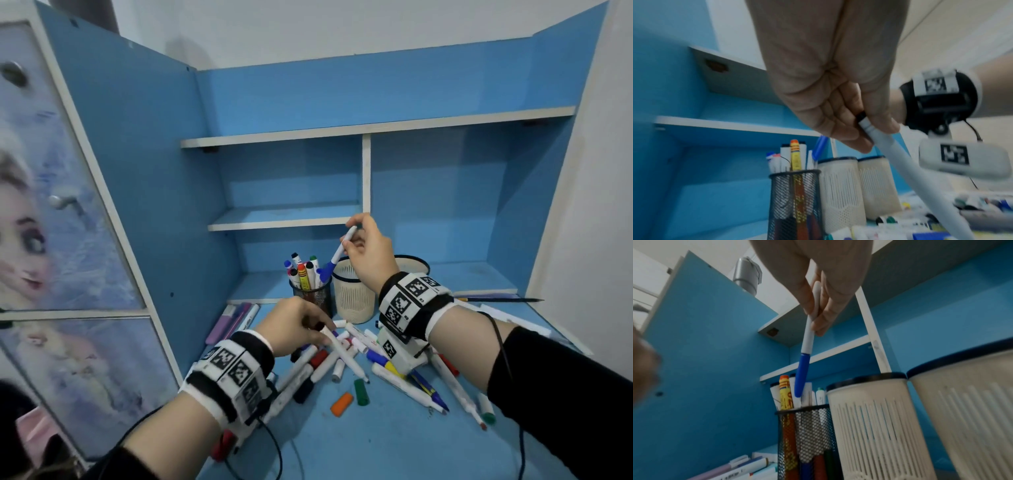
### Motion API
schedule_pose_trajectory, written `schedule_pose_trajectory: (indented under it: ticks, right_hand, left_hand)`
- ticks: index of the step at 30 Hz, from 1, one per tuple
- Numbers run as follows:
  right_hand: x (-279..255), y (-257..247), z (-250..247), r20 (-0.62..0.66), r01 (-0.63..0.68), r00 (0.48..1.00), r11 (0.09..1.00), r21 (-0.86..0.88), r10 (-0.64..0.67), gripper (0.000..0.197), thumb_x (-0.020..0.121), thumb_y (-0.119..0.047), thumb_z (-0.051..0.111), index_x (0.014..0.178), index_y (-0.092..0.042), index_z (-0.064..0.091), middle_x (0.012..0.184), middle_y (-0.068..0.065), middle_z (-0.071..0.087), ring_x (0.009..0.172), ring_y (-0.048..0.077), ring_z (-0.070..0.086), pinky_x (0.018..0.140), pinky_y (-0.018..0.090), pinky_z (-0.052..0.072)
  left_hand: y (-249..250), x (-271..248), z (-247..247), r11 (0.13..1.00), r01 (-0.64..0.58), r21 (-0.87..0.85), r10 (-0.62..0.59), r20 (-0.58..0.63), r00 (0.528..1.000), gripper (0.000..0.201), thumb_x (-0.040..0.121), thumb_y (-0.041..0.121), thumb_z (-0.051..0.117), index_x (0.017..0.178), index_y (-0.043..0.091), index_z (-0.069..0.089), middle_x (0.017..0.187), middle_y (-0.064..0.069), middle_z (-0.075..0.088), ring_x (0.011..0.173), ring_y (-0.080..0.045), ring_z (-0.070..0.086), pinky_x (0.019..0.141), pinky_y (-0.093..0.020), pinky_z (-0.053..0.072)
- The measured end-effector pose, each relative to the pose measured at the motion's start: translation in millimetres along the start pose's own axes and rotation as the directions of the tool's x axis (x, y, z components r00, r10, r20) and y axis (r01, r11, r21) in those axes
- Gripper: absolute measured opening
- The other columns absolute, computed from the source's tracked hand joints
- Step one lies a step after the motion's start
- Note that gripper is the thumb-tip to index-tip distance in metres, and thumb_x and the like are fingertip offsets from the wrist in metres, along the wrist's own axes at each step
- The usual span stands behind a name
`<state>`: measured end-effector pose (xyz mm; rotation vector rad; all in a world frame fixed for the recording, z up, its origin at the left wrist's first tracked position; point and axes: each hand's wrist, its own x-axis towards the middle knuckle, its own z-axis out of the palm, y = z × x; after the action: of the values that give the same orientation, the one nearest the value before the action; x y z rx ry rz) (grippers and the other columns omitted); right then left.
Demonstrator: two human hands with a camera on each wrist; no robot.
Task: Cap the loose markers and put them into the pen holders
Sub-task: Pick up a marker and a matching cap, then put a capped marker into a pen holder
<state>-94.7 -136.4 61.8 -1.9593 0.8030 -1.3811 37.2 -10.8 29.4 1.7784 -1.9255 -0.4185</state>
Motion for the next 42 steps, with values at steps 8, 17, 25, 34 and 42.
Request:
schedule_pose_trajectory:
  ticks: [8,17,25,34,42]
  right_hand:
    - [3.3,10.5,24.0,0.006,-0.032,0.999,0.996,-0.078,0.032,0.023,0.087,0.001,0.059,0.107,-0.009,0.054,0.086,0.002,0.059,0.069,0.005,0.056,0.068,0.014,0.046]
    - [11.4,18.8,43.3,0.222,0.039,0.974,0.927,-0.373,0.049,0.024,0.091,-0.006,0.056,0.111,-0.006,0.068,0.112,0.013,0.067,0.102,0.022,0.061,0.096,0.028,0.044]
    - [-0.6,15.1,44.3,0.401,0.26,0.916,0.75,-0.609,0.007,0.03,0.093,-0.016,0.05,0.121,-0.018,0.062,0.109,0.007,0.063,0.112,0.024,0.05,0.098,0.038,0.039]
    - [-61.4,12.4,39.9,0.898,0.65,0.396,0.633,-0.42,0.189,0.028,0.091,-0.018,0.053,0.114,-0.03,0.065,0.111,0.001,0.06,0.106,0.02,0.052,0.09,0.039,0.046]
    - [-67.5,17.1,43.5,0.909,0.734,0.346,0.537,-0.417,0.233,0.019,0.089,-0.025,0.058,0.105,-0.03,0.067,0.107,-0.001,0.059,0.107,0.02,0.051,0.09,0.037,0.044]
  left_hand:
    - [-17.6,-53.1,-25.0,0.909,0.074,-0.41,-0.207,-0.291,0.934,0.016,0.069,0.01,0.081,0.079,0.021,0.074,0.061,-0.002,0.052,0.055,-0.01,0.041,0.057,-0.023,0.035]
    - [-33.2,-84.6,-31.7,0.726,-0.04,-0.687,-0.421,-0.49,0.763,0.018,0.071,0.0,0.076,0.079,0.016,0.074,0.072,0.001,0.073,0.067,-0.009,0.064,0.065,-0.015,0.051]
    - [-36.6,-111.7,-41.6,0.643,-0.16,-0.749,-0.487,-0.561,0.669,0.019,0.074,-0.005,0.071,0.081,0.012,0.07,0.062,0.008,0.071,0.06,-0.001,0.062,0.06,-0.008,0.05]
    - [-57.6,-144.3,-40.4,0.598,-0.182,-0.781,-0.587,-0.581,0.564,0.019,0.075,-0.001,0.071,0.087,0.013,0.069,0.076,-0.003,0.069,0.072,-0.011,0.062,0.066,-0.008,0.051]
    - [-46.3,-153.1,-28.6,0.557,-0.188,-0.809,-0.609,-0.552,0.569,0.016,0.078,-0.002,0.068,0.088,0.011,0.068,0.076,-0.005,0.069,0.062,-0.003,0.066,0.062,-0.01,0.052]
